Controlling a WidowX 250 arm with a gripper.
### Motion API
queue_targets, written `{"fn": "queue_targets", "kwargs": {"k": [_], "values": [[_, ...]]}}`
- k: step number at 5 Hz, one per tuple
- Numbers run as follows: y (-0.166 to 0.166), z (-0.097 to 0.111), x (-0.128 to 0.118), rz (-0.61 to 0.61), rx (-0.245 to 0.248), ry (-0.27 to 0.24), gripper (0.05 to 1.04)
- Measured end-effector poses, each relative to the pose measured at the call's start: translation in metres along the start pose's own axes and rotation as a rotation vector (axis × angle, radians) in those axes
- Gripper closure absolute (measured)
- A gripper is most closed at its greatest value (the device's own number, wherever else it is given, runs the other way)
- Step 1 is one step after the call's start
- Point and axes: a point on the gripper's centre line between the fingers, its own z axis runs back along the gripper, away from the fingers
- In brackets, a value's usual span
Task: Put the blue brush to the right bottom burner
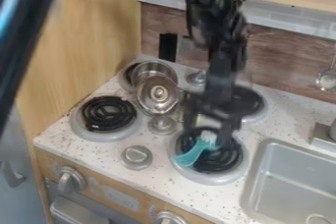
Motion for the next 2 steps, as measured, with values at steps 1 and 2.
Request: {"fn": "queue_targets", "kwargs": {"k": [1, 2], "values": [[0.008, 0.0134, -0.011, 0.029, 0.016, 0.052, 0.081], [0.0131, 0.016, -0.0153, 0.045, 0.026, 0.083, 0.084]]}}
